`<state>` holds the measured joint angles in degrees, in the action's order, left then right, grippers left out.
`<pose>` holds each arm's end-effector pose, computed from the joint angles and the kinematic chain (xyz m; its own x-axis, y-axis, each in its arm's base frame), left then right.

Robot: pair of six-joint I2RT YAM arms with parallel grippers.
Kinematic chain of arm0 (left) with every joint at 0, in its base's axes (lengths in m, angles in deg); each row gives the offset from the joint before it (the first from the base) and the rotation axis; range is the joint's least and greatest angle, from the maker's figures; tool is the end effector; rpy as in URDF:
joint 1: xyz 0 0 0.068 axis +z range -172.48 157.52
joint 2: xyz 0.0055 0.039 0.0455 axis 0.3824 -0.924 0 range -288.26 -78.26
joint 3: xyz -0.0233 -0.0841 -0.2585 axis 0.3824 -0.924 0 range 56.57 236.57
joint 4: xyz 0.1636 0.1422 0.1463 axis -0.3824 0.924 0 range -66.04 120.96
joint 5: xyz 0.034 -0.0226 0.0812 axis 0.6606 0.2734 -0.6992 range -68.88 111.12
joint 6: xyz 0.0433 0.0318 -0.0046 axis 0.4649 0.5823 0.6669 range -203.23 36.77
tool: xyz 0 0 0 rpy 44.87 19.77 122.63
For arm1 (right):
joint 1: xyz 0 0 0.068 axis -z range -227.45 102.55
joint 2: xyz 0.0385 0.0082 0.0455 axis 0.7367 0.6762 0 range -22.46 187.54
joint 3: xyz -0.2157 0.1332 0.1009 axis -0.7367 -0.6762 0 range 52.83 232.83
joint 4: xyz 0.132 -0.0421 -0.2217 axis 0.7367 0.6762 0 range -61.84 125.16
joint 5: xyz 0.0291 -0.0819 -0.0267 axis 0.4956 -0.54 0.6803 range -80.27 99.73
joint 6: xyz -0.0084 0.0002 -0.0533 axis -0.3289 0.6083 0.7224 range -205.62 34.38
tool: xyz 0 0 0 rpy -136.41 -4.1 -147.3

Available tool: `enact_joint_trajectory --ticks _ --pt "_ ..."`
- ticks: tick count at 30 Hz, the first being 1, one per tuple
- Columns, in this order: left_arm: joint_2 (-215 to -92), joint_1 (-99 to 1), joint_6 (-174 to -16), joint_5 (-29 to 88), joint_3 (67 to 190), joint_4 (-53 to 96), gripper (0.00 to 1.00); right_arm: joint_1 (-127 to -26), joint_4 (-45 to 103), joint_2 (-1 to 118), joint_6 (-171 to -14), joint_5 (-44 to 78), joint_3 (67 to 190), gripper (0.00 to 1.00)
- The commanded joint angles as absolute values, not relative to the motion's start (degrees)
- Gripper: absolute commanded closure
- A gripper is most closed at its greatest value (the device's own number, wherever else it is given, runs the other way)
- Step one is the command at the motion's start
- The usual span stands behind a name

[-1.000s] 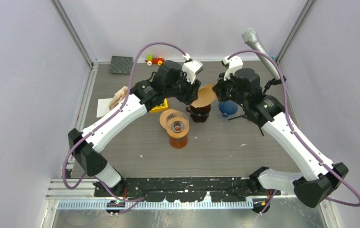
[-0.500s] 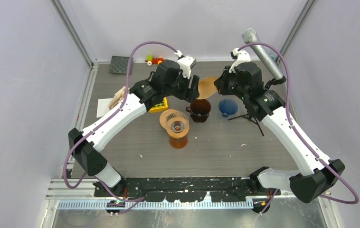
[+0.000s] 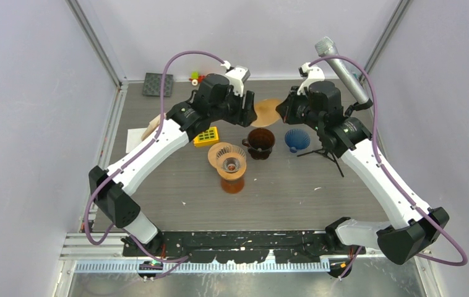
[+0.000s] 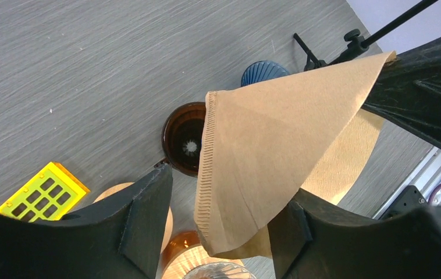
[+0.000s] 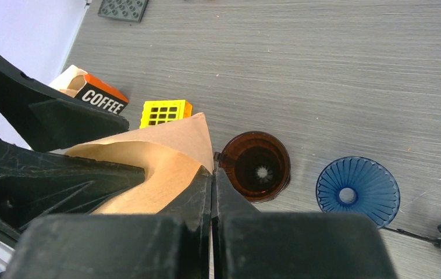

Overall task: Place the coffee filter in the dripper
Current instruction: Place the coffee filter in the coffee dripper.

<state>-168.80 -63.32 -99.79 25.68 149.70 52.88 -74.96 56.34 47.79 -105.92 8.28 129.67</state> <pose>0.2726 -0.2392 0.3999 -0.5230 0.0764 -0.8489 0.5808 0.7609 -0.2893 0.2392 0.1234 0.4094 -0.4590 0.1520 -0.8753 -0.3003 0.9007 0.3139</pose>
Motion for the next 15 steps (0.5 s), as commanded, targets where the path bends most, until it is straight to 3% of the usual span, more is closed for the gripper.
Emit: enact_joint_trajectory --ticks 1,10,15 --pt "-169.3 -63.0 -101.4 27.7 151.0 49.9 0.43 -74.6 53.1 46.7 -106.3 8.8 129.2 1.00" --pt "-169.2 -62.5 -102.5 28.8 150.5 49.6 0.62 -74.6 52.5 46.7 -105.9 8.7 128.3 0.99" --pt "-168.8 -62.3 -102.5 29.0 150.2 49.5 0.78 -74.6 52.0 46.9 -105.4 10.5 127.9 0.99"
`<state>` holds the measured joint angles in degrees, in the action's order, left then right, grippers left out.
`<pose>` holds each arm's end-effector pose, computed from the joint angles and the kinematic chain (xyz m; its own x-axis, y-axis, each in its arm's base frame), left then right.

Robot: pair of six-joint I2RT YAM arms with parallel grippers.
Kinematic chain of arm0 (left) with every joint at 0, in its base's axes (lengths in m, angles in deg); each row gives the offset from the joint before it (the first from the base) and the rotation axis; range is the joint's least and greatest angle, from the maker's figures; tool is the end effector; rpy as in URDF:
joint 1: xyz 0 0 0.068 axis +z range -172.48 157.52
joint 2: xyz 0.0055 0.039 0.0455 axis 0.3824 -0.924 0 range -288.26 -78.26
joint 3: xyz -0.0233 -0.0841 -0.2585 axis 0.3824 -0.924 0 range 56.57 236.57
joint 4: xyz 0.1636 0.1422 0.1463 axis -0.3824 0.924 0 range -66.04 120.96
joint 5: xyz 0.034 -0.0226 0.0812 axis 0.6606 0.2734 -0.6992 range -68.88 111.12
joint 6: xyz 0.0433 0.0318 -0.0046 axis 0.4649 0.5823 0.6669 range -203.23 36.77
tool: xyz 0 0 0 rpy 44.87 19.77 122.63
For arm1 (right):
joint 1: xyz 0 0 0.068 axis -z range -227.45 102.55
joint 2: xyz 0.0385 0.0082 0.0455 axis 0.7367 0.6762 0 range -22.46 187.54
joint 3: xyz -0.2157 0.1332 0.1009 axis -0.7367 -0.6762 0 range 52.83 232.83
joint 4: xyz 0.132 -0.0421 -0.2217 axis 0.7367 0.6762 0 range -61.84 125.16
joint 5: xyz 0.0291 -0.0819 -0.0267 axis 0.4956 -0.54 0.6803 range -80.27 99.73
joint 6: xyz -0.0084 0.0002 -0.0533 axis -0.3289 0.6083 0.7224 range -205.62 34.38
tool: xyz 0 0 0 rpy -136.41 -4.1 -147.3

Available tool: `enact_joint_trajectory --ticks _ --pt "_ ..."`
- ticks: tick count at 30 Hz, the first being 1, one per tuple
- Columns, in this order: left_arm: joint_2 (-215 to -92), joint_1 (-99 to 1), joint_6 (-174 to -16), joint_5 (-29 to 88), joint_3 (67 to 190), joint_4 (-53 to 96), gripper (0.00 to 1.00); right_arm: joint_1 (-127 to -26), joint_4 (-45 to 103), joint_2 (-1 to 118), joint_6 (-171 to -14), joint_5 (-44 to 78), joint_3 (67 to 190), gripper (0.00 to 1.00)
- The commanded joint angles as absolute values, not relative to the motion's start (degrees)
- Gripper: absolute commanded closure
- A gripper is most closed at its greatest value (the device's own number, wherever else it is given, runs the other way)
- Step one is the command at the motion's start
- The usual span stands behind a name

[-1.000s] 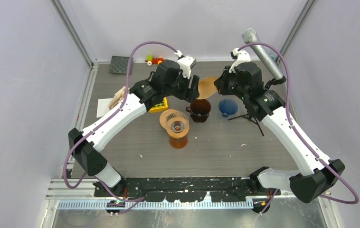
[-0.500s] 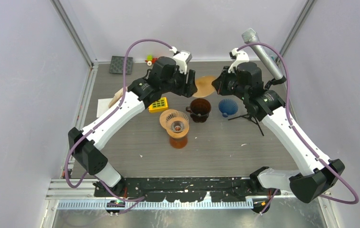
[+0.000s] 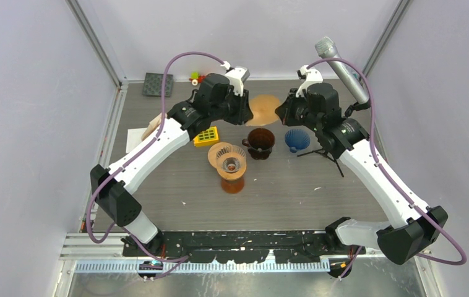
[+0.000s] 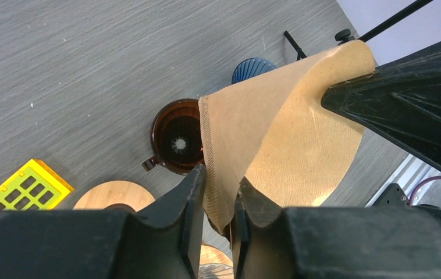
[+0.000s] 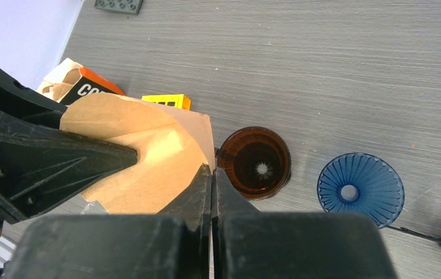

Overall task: Place the coffee filter in the dripper
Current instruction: Place the coffee filter in the coffee dripper.

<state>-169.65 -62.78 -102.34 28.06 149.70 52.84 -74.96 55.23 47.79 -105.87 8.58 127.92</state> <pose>0.2770 -0.2404 0.3949 -0.5660 0.0537 -0.8227 0.5701 0.7463 -0.3435 0.2410 0.1246 0.4010 -0.4689 0.1460 -0.8711 -0.3017 0.9005 0.3133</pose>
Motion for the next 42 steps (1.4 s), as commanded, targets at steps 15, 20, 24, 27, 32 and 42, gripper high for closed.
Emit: enact_joint_trajectory --ticks 15,20,24,27,32,42 --pt "-166.2 -62.3 -97.8 27.1 147.8 50.8 1.00 -74.6 52.4 46.8 -102.1 15.3 128.3 0.81" --pt "-164.3 -62.3 -93.5 26.1 148.7 55.1 1.00 -74.6 53.9 46.5 -99.1 20.5 130.1 0.51" --pt "-161.7 -62.3 -89.7 27.7 150.2 61.1 1.00 -74.6 56.2 45.4 -95.0 25.8 132.0 0.34" --pt "-160.2 -62.3 -86.8 31.9 152.4 68.6 1.00 -74.6 59.0 44.9 -91.3 32.3 134.1 0.30" --pt "-158.1 -62.3 -83.5 36.8 154.0 81.1 1.00 -74.7 67.0 46.1 -85.3 40.5 139.8 0.28" --pt "-154.5 -61.3 -83.0 38.3 150.6 88.9 1.00 -75.4 70.6 47.8 -83.1 46.7 140.4 0.27"
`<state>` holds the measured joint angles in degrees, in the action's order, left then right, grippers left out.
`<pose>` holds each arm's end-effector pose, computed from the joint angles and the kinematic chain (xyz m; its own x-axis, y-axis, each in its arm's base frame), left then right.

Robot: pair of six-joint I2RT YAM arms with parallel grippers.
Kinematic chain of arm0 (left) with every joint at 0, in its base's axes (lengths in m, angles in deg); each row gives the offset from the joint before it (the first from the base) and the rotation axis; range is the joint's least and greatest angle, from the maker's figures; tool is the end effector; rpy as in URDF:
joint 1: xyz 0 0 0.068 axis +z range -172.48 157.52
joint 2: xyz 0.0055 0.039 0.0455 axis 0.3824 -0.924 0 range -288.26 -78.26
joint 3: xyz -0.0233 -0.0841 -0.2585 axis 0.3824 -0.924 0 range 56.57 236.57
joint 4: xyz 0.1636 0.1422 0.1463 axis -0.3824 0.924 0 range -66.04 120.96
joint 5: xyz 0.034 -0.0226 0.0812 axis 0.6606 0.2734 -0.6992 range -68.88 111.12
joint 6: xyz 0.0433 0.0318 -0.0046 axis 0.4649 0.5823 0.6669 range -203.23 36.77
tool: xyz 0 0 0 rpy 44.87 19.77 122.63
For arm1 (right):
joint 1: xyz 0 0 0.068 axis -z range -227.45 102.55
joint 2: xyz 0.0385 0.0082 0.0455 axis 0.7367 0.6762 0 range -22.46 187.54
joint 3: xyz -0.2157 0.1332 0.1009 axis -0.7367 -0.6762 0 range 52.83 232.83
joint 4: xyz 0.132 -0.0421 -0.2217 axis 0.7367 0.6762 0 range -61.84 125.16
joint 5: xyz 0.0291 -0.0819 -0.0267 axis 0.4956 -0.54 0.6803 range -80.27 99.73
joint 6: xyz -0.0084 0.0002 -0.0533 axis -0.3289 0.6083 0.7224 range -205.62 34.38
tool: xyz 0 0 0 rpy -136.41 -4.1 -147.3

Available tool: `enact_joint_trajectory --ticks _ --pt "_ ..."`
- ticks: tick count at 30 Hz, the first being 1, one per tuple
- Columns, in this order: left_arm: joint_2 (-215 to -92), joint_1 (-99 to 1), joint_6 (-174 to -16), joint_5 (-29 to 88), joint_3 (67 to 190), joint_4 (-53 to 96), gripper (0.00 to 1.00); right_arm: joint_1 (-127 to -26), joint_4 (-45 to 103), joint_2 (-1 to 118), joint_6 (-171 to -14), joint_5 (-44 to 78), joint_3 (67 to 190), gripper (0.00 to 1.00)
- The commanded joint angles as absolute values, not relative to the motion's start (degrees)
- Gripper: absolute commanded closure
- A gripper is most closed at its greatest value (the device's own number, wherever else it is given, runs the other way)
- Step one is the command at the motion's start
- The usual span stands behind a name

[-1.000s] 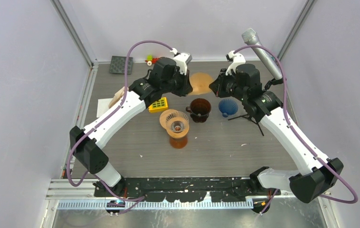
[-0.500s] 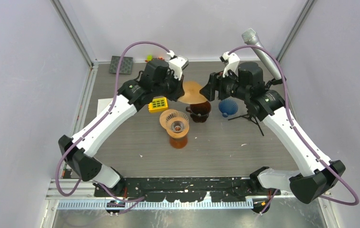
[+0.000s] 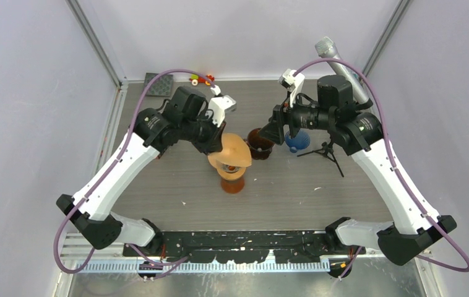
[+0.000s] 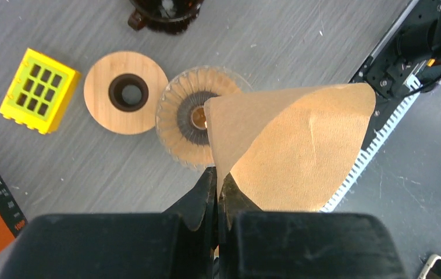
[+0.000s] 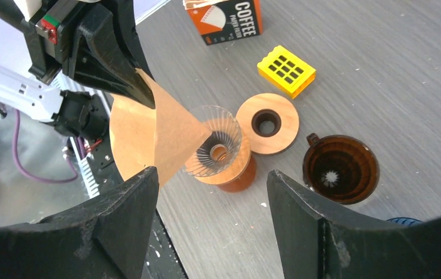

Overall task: Place the coffee filter in the dripper
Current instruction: Place the coffee filter in the coffee dripper.

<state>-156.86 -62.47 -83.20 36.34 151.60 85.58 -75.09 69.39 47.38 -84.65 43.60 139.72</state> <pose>0.1949 -0.1756 0.4223 -0.5433 0.4563 -0.7047 0.7621 0.6202 -0.1860 0.2036 0.1289 0.4481 -0.3487 -0.1983 -0.9160 -0.8416 0.4964 0.2129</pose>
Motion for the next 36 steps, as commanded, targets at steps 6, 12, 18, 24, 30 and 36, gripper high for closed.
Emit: enact_joint_trajectory --ticks 6,12,18,24,30,36 --pt "-155.3 -56.0 -89.6 43.2 146.8 87.0 1.00 -75.9 70.6 49.4 -83.0 47.1 139.2 0.27" --pt "-155.4 -51.3 -97.1 48.8 142.7 83.0 1.00 -77.5 69.1 51.0 -84.6 46.7 136.7 0.27" --pt "-155.2 -50.9 -100.7 49.3 139.9 79.8 1.00 -80.3 70.2 54.0 -84.7 45.5 137.4 0.27" --pt "-155.7 -50.9 -102.6 48.3 137.8 77.3 1.00 -81.8 69.4 55.9 -86.6 43.7 137.4 0.27" --pt "-156.5 -50.9 -103.0 47.5 137.8 76.8 0.97 -82.8 68.4 58.7 -89.0 40.9 137.3 0.27" --pt "-156.4 -50.9 -103.0 47.9 136.7 75.5 0.94 -84.4 68.8 60.8 -88.7 38.0 137.3 0.28"
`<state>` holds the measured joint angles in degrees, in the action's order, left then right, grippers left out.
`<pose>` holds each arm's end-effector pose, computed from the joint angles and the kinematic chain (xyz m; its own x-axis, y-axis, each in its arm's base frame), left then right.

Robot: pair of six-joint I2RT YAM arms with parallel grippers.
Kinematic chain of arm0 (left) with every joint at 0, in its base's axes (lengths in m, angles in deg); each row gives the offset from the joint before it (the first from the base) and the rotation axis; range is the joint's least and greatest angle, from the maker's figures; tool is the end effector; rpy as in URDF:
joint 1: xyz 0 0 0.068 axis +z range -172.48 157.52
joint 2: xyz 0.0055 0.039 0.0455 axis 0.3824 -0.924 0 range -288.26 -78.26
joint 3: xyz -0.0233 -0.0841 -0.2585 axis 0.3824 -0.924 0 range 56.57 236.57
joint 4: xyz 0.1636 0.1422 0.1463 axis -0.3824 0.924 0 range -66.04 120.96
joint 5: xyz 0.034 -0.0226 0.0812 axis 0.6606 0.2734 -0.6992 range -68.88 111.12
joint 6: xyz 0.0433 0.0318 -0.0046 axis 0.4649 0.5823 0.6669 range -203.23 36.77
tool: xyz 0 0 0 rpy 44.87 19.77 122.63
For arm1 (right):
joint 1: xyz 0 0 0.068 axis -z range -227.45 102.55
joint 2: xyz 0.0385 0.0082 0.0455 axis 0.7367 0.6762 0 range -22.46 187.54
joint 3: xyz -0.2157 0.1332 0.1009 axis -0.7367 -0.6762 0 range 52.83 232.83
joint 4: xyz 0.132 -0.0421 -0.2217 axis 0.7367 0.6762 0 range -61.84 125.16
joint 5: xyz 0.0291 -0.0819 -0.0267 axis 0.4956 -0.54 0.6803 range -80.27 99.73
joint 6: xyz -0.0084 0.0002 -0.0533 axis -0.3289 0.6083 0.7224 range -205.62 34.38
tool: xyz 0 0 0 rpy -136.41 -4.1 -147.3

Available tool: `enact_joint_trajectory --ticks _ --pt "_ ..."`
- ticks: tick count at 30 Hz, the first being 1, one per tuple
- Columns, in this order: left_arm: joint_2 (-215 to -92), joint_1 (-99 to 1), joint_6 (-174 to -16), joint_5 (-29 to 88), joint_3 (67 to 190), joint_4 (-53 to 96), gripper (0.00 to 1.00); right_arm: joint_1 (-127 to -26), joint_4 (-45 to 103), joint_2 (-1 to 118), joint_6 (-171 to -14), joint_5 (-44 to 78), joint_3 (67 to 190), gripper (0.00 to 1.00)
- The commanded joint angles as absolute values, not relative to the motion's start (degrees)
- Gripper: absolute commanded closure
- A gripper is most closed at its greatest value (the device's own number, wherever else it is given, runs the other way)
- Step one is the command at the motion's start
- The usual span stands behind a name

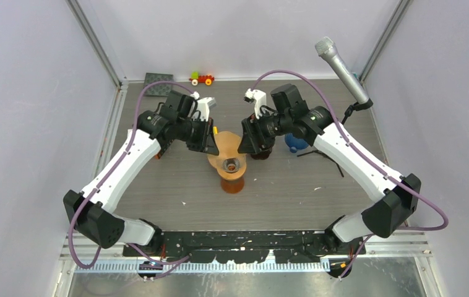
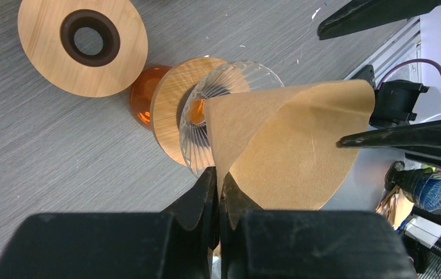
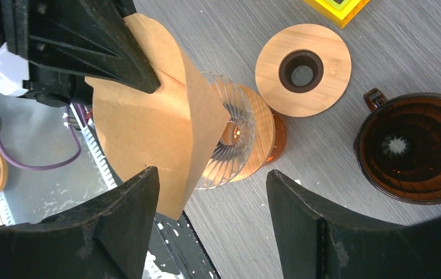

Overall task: Place the coffee filter in the dripper
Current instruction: Place the coffee filter in the coffee dripper.

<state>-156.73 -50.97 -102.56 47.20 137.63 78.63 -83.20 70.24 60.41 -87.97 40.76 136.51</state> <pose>0.2337 -0.1445 0.3596 -0.8748 0.1364 -0.4649 0.3987 0.7479 -0.5307 0.2409 0.1959 0.3700 -0.5683 -0.3657 -0.7371 -0.7924 0.4845 0.3706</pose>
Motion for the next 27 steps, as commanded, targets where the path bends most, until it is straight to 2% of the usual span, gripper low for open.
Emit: enact_joint_trajectory --ticks 1,7,27 --pt "-156.3 -50.9 -102.9 48.0 136.5 75.3 0.93 -84.6 69.0 61.0 -88.5 37.2 137.2 0.29" --pt "-155.8 -51.0 -101.0 50.2 135.2 74.6 0.86 -84.8 69.6 62.3 -88.1 35.5 137.2 0.31" --pt "-153.3 -52.5 -92.9 46.2 135.2 77.9 0.66 -85.0 77.2 68.0 -83.2 34.2 144.8 0.40"
